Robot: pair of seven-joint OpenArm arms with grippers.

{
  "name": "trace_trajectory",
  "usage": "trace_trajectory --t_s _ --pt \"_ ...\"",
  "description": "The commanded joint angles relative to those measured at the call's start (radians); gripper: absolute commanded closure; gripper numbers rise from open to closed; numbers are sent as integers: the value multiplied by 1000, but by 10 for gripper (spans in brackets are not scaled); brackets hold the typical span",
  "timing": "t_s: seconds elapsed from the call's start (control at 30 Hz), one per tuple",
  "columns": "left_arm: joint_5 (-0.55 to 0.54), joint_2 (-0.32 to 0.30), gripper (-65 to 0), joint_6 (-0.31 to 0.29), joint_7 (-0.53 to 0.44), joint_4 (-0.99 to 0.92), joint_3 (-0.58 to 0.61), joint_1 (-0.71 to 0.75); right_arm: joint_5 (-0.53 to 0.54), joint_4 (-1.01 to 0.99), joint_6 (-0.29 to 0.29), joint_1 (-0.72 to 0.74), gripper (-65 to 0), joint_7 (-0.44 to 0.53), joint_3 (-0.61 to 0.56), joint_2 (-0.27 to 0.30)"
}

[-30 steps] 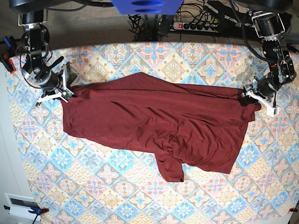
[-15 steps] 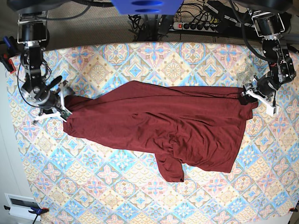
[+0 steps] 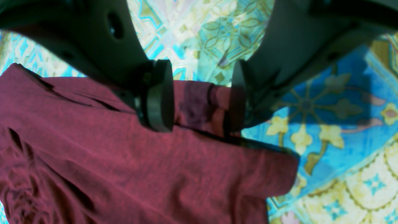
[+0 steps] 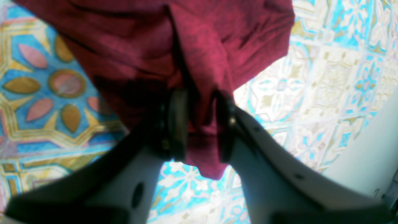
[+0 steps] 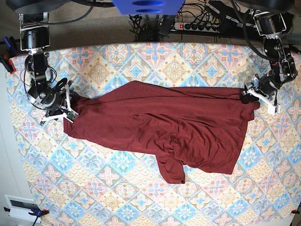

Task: Layout the t-shirt on the table in an organized manner, then fold the t-shirt properly
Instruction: 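Lower the held shirt edge with both grippers onto the table, then release and regrasp the maroon shirt edge with the right gripper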

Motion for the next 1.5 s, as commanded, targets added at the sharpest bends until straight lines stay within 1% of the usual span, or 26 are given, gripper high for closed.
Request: trace_trajectory --t_s 0.0,0.07,0.13,0.2,0.3,0.4,0.5,0.6,0.67,0.73,0.77,0.83,0.9,0.97,1.07,1.27,1.47 --pt "-49 -22 -279 -4 -14 22 -6 -11 3 45 -6 15 -145 13 15 20" --pt "-119 -32 -279 -4 -12 22 -11 13 3 120 -6 -34 -143 12 47 26" --pt "-172 -65 -279 -4 -12 43 -11 53 3 189 -6 -90 -143 15 93 25" --pt "-207 -73 -279 -4 -12 83 -11 95 4 265 -6 -127 -143 15 124 25" --pt "-216 -73 -279 -4 -12 135 -11 145 4 352 -6 -176 -143 12 135 25" --pt "-213 -68 -279 -1 -17 131 -11 158 4 370 -6 -213 -143 12 135 21" --pt "-213 -45 -279 5 -18 100 -13 153 6 370 -6 -224 -142 15 133 14" --pt "-213 -38 -283 5 -21 28 -11 139 6 380 -6 -224 -142 12 133 -34" --pt "-213 -10 -284 5 -21 -7 -11 109 6 380 -6 -224 -142 12 133 -43" --pt "-204 -1 -284 5 -21 -24 -13 98 6 380 -6 -224 -142 13 133 -44" --pt "-190 1 -284 5 -21 -26 -13 95 6 381 -6 -224 -142 13 133 -46" --pt "-162 25 -284 6 -23 -26 -14 92 6 381 -6 -224 -142 12 133 -46" --pt "-142 44 -284 6 -46 -26 -40 92 6 381 -6 -224 -142 12 133 -46" --pt "-129 76 -284 6 -53 -29 -68 81 6 381 -6 -224 -142 13 133 -46" --pt "-87 117 -284 6 -30 -30 -95 56 6 381 -6 -224 -142 13 133 -46" --pt "-41 193 -284 6 -32 -56 -97 3 6 393 -6 -224 -142 12 135 -48" --pt "-49 220 -279 6 -35 -162 -97 -54 6 424 -6 -256 -142 10 144 -49"
